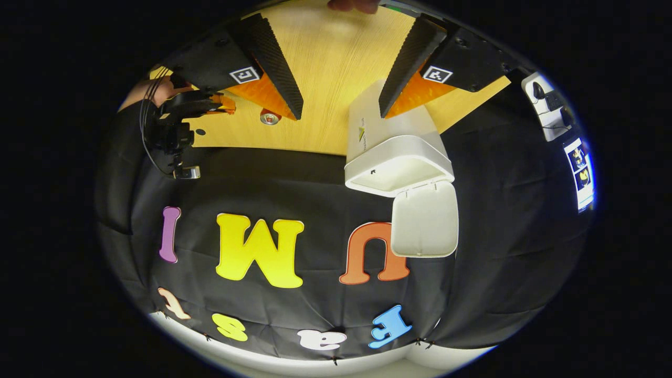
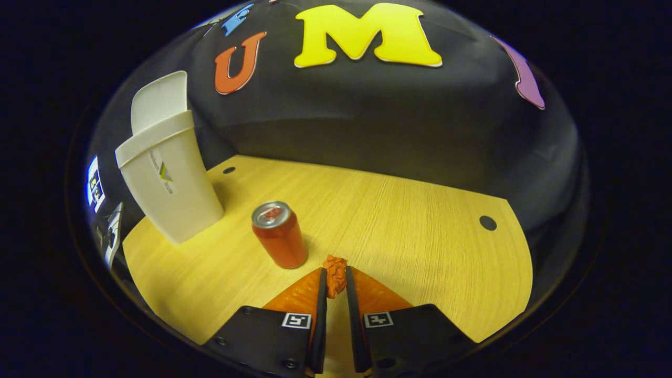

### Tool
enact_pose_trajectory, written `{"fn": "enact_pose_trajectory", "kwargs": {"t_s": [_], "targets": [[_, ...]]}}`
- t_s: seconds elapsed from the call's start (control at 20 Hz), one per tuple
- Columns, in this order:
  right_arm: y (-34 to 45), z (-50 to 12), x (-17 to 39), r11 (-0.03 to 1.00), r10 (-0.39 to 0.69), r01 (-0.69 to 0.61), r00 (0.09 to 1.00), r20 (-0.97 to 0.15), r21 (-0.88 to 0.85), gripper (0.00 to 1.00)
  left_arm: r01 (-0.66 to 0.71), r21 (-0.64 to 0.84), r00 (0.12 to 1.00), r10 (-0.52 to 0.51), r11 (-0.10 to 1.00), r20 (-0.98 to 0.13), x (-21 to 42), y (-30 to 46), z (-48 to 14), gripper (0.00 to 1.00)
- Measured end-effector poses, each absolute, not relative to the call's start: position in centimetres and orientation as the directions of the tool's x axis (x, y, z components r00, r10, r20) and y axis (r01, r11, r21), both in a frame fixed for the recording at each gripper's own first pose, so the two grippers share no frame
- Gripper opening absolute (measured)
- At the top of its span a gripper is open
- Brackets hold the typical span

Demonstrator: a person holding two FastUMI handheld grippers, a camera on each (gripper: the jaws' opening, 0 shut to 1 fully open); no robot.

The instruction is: Press the lid of the desktop garbage bin to open it, pick up the crumpled paper on the desktop and throw it into the bin, then pick up the pop can on the desktop and drop it into the bin, and finally close the garbage bin lid.

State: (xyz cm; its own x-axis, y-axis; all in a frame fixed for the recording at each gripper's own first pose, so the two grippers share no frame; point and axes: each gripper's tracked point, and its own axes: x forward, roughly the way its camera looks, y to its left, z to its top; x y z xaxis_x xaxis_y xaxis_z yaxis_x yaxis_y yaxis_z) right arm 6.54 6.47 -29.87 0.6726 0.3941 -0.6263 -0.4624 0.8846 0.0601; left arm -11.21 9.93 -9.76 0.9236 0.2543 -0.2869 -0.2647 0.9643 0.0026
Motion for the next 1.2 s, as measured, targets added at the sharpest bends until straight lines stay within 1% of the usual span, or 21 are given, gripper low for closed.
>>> {"fn": "enact_pose_trajectory", "kwargs": {"t_s": [0.05,0.1,0.15,0.35,0.55,0.6,0.7,0.8,0.85,0.9,1.1,1.2], "targets": [[6.9,-28.2,6.1,0.881,0.403,-0.470,0.684,-0.608,0.055,0.22,-0.254,-0.001,0.928,0.244,0.967,-0.281,-10.9,10.2,-9.8,0.96],[7.7,-26.4,5.8,0.876,0.416,-0.478,0.692,-0.590,0.057,0.19,-0.244,-0.005,0.932,0.234,0.970,-0.276,-10.7,10.4,-9.8,0.96],[8.4,-24.7,5.6,0.874,0.424,-0.482,0.702,-0.572,0.058,0.22,-0.236,-0.008,0.936,0.225,0.972,-0.270,-10.4,10.8,-9.8,0.96],[11.5,-17.8,5.1,0.858,0.461,-0.513,0.735,-0.497,0.037,0.22,-0.203,-0.018,0.950,0.192,0.979,-0.247,-9.5,12.3,-9.8,0.96],[16.4,-12.4,4.6,0.826,0.518,-0.563,0.730,-0.446,0.039,0.21,-0.202,-0.029,0.953,0.189,0.979,-0.237,-9.5,15.0,-10.0,0.96],[17.8,-11.2,4.6,0.818,0.534,-0.572,0.724,-0.437,0.051,0.19,-0.208,-0.035,0.952,0.195,0.977,-0.237,-9.6,15.8,-10.0,0.96],[21.2,-9.5,4.9,0.797,0.565,-0.602,0.713,-0.416,0.051,0.21,-0.229,-0.037,0.947,0.213,0.973,-0.241,-10.3,17.6,-10.4,0.96],[25.3,-8.3,4.8,0.766,0.604,-0.640,0.693,-0.392,0.048,0.19,-0.260,-0.042,0.937,0.242,0.965,-0.252,-11.2,19.6,-10.9,0.97],[27.4,-7.9,4.6,0.749,0.625,-0.660,0.680,-0.383,0.051,0.22,-0.273,-0.048,0.933,0.252,0.961,-0.256,-11.7,20.4,-11.0,0.97],[29.4,-7.7,4.4,0.734,0.643,-0.678,0.667,-0.377,0.051,0.21,-0.286,-0.052,0.930,0.263,0.957,-0.258,-12.2,21.1,-11.0,0.97],[36.8,-7.5,3.8,0.680,0.696,-0.732,0.622,-0.359,0.049,0.22,-0.335,-0.055,0.915,0.311,0.941,-0.259,-14.3,24.1,-11.0,0.97],[40.0,-8.4,3.1,0.649,0.717,-0.760,0.592,-0.369,0.042,0.21,-0.364,-0.061,0.904,0.337,0.929,-0.263,-15.3,25.4,-11.0,0.97]]}}
